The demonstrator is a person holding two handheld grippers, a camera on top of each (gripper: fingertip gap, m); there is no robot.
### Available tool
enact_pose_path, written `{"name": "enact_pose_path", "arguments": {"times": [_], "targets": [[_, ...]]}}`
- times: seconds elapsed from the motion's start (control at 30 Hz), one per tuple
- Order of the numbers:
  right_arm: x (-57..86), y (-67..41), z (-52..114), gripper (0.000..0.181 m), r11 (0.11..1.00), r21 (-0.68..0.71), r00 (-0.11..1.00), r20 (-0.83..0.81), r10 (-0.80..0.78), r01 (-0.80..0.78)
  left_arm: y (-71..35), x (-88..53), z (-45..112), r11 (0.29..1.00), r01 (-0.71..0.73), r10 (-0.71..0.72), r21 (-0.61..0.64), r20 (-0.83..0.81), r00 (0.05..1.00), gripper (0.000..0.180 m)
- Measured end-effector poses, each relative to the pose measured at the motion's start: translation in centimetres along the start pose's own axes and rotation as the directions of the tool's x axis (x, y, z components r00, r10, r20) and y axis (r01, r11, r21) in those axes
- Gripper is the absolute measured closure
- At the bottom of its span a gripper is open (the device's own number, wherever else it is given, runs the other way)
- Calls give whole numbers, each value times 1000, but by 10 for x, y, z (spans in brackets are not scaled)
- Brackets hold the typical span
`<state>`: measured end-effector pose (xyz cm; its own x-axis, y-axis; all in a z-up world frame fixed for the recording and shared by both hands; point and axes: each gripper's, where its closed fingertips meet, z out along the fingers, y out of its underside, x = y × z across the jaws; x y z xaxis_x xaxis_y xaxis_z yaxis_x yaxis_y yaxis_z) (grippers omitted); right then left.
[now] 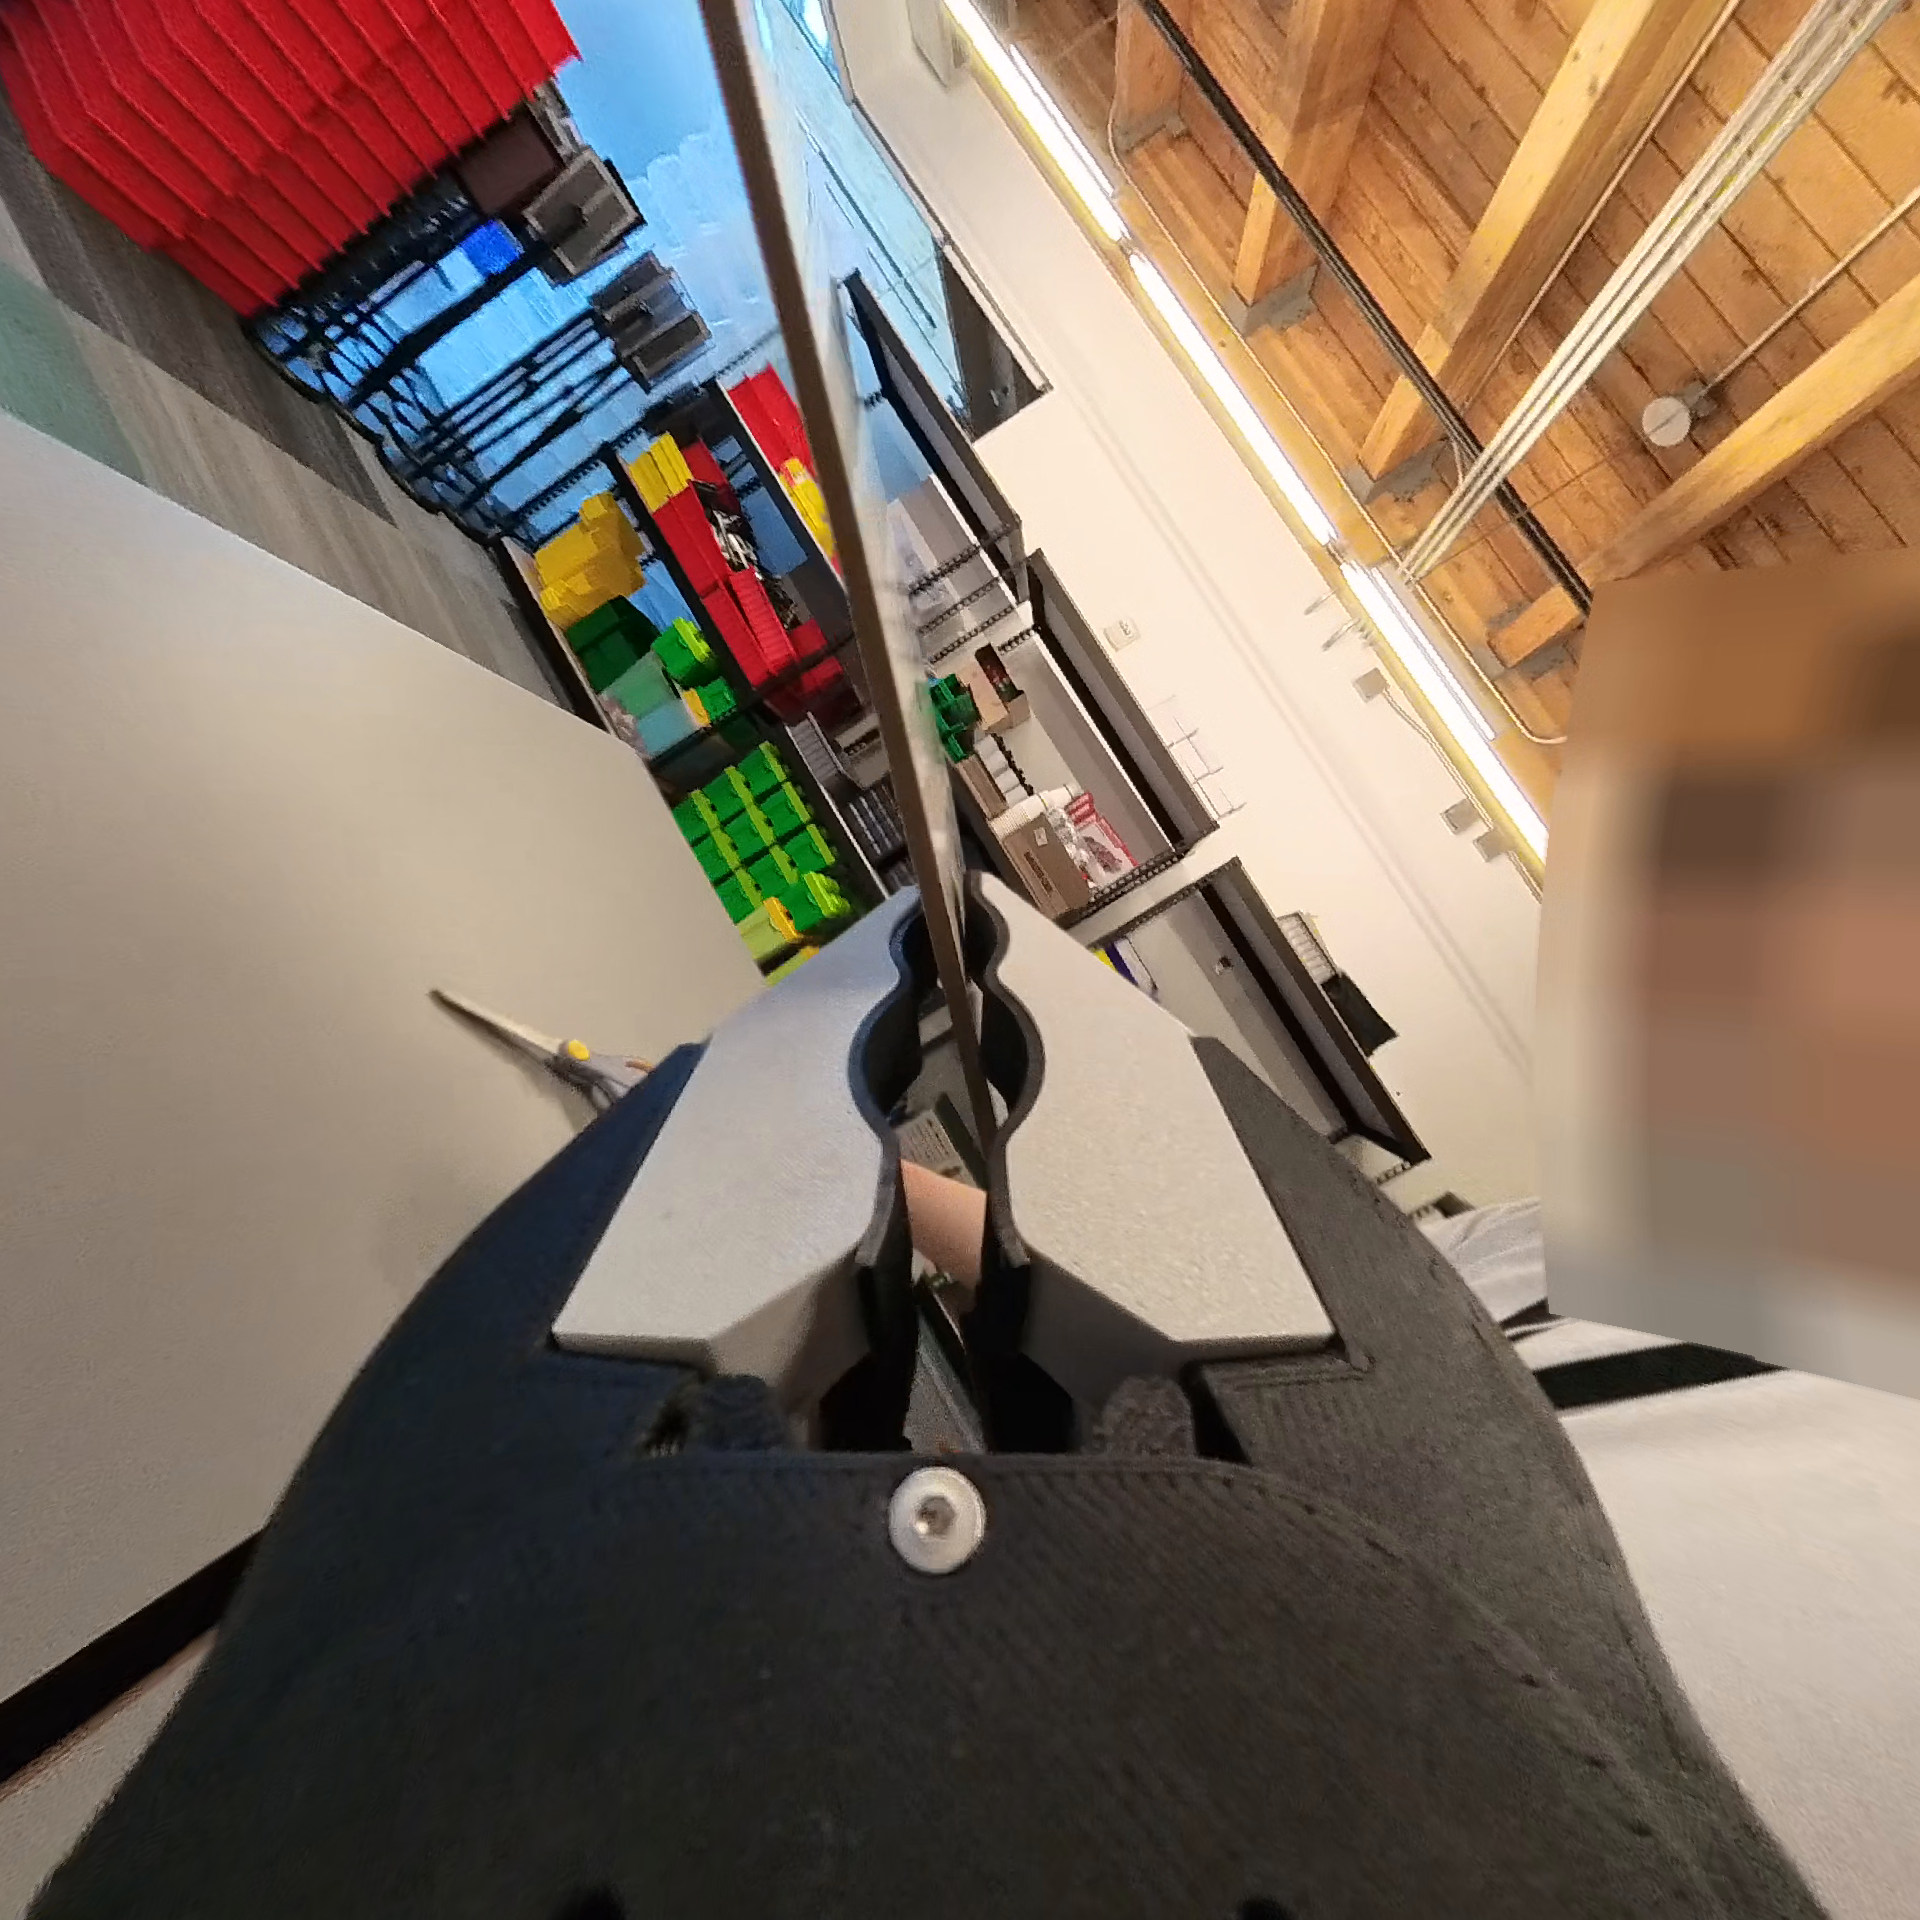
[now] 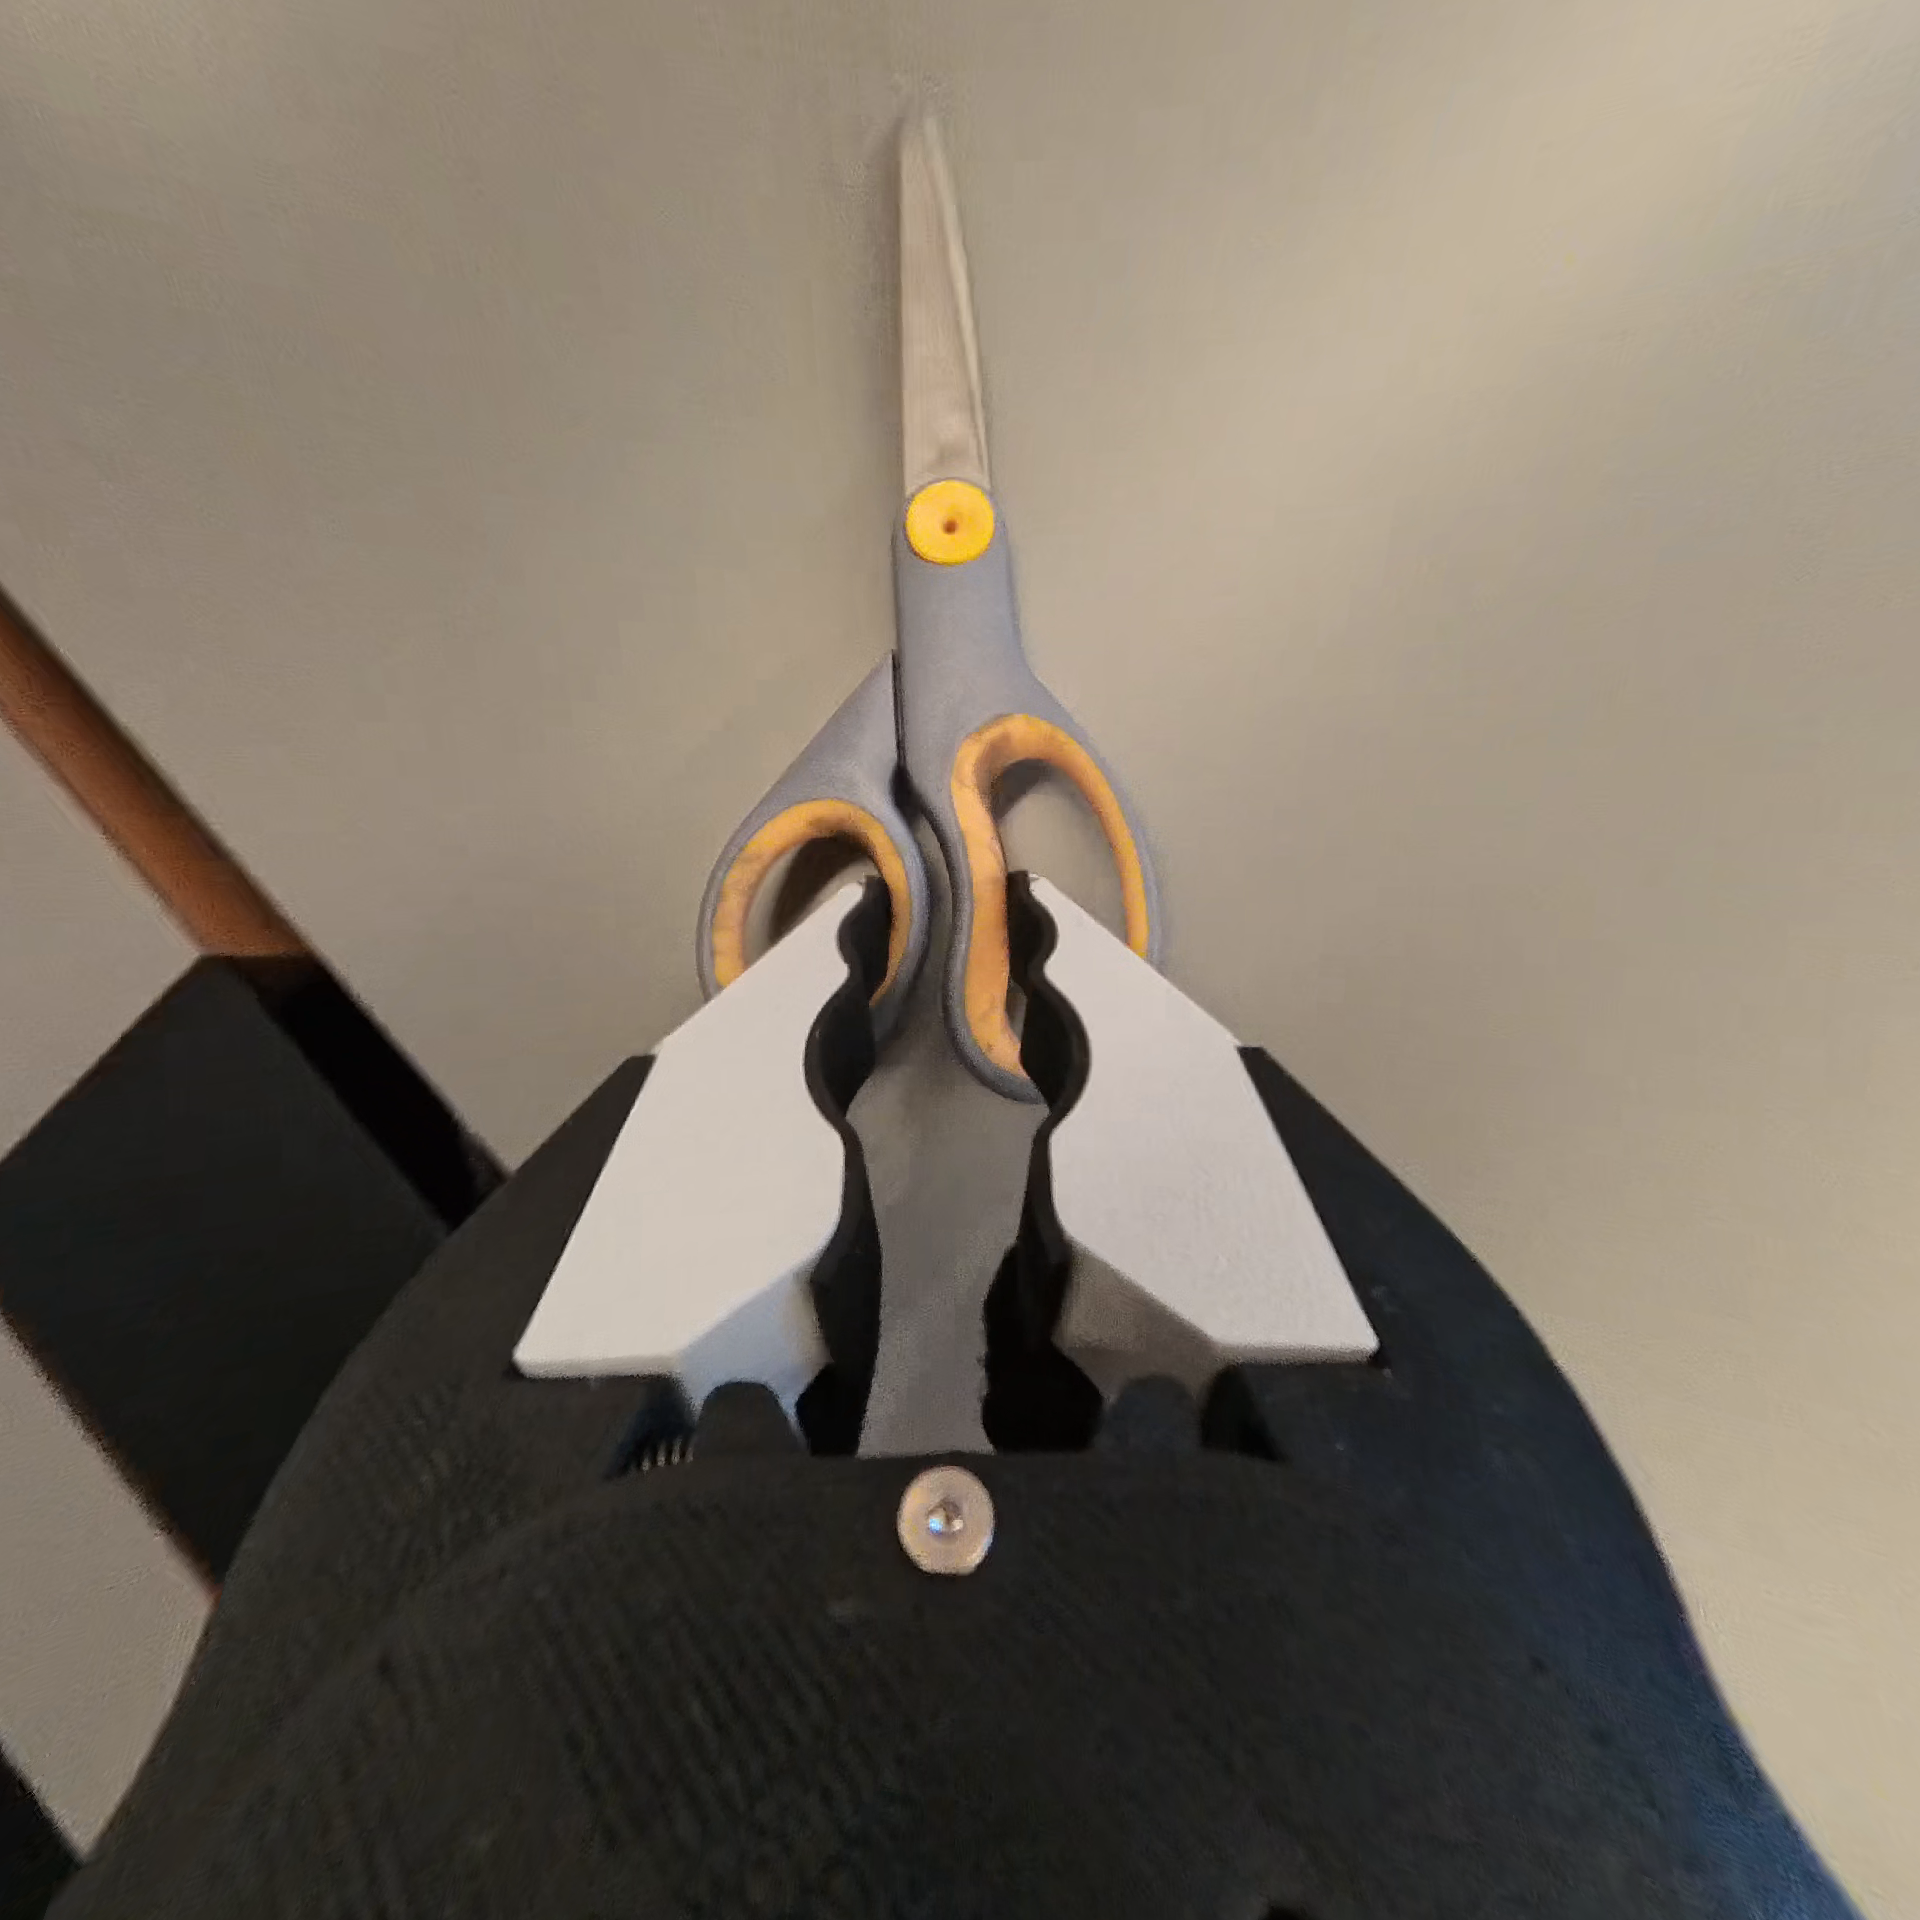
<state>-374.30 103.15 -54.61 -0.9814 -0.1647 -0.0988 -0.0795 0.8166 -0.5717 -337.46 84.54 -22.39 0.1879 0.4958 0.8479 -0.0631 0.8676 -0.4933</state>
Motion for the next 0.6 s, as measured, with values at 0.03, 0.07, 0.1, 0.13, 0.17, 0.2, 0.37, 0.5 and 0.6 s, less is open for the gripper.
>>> {"name": "enact_pose_path", "arguments": {"times": [0.03,0.07,0.1,0.13,0.17,0.2,0.37,0.5,0.6], "targets": [[-3,6,-14,159,998,46,1000,1,31,-31,12,9,16,1000,-10,10,-14,-13,1000,178],[-5,17,-30,158,995,82,998,1,62,-61,27,19,34,999,-25,25,-30,-29,999,178],[-7,31,-48,158,990,106,996,-4,88,-87,43,31,54,998,-40,37,-47,-49,998,178],[-10,48,-68,158,985,125,993,-8,118,-116,61,43,76,997,-50,45,-65,-76,996,178],[-14,68,-87,158,976,143,986,7,164,-164,81,55,99,996,-50,41,-79,-108,993,178],[-20,88,-108,159,960,168,974,35,223,-226,102,67,125,995,-34,21,-90,-144,989,178],[-48,206,-239,159,766,361,843,143,518,-532,235,133,271,965,75,-161,-251,-346,924,178],[-77,340,-371,159,570,497,708,140,692,-655,361,194,392,886,44,-274,-462,-444,853,177],[-97,451,-487,159,453,623,577,-3,816,-638,463,248,470,792,-16,-371,-611,-502,782,178]]}}
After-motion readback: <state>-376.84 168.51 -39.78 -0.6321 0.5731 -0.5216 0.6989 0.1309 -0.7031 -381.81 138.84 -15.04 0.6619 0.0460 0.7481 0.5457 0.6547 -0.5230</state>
